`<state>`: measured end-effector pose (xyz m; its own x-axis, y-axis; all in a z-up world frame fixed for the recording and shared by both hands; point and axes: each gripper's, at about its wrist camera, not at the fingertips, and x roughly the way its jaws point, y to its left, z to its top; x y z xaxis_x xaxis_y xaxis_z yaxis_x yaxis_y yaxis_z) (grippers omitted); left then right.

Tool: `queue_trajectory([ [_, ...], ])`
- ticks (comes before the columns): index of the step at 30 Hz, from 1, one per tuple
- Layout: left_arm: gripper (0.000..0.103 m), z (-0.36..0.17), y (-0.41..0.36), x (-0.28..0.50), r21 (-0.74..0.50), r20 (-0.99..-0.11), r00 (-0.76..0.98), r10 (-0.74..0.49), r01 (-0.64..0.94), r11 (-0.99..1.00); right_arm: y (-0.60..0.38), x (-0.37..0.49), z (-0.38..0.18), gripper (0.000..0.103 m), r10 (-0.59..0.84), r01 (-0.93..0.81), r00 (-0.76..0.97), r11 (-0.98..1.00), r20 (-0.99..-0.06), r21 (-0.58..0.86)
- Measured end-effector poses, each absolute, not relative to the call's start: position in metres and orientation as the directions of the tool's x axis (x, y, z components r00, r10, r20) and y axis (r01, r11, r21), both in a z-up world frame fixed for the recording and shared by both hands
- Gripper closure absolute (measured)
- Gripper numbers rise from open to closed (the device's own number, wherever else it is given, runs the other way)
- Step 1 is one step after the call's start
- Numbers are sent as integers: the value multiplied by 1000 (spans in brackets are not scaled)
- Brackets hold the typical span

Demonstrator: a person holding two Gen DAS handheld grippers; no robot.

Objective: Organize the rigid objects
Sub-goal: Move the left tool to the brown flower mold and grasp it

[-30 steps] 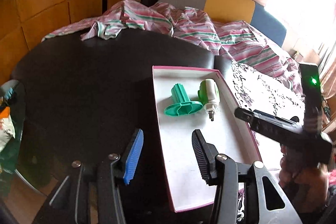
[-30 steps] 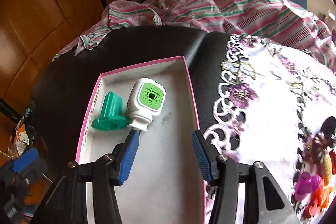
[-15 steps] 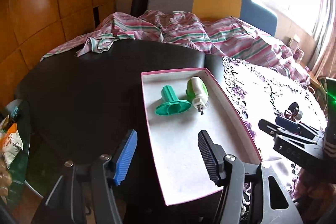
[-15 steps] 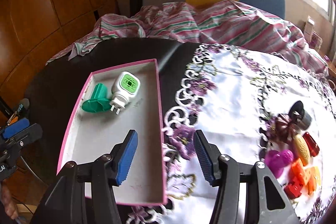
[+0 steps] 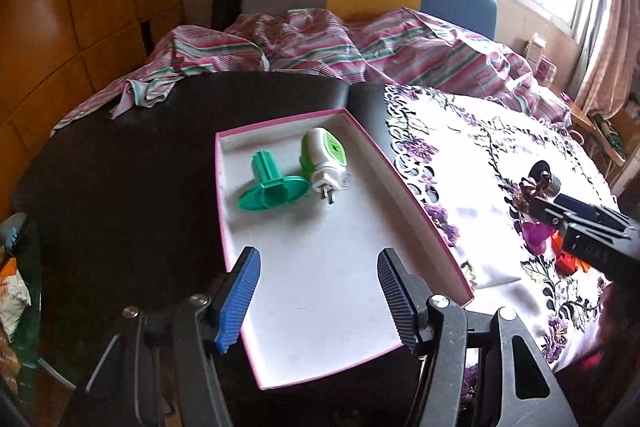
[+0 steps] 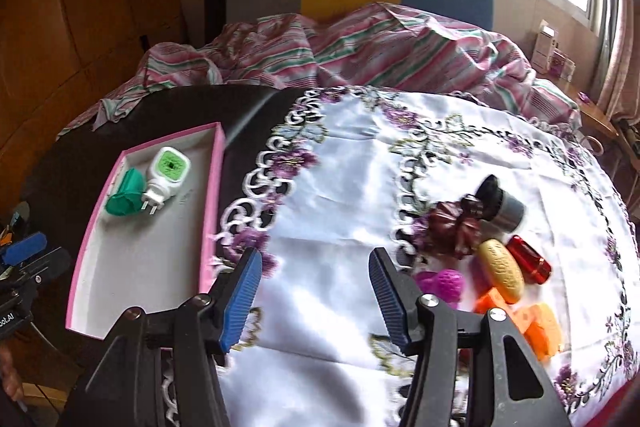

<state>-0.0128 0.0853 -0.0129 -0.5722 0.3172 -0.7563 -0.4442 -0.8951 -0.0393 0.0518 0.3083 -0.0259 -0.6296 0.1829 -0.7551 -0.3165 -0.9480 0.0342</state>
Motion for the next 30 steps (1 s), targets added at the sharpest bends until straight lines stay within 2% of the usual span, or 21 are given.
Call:
queue_trajectory([
  [10, 41, -14, 115, -12, -39, -767, -541, 346, -499, -866, 377, 79, -14, 46, 288, -408, -600, -913, -747, -24],
  [14, 41, -12, 131, -12, -51, -770, -521, 369, -527, -848, 419, 89, -4, 40, 360, -480, -595, -876, -719, -43],
  [21, 41, -17, 173, -9, -56, -789, -466, 401, -595, -801, 505, 119, -23, 38, 452, -675, -549, -736, -703, 55],
  [24, 41, -20, 194, -7, -54, -791, -449, 416, -625, -778, 530, 131, -45, 38, 415, -751, -478, -651, -774, 115],
  [30, 41, -37, 248, -7, -89, -822, -360, 441, -683, -725, 542, 140, -45, 38, 375, -762, -508, -615, -775, 202],
])
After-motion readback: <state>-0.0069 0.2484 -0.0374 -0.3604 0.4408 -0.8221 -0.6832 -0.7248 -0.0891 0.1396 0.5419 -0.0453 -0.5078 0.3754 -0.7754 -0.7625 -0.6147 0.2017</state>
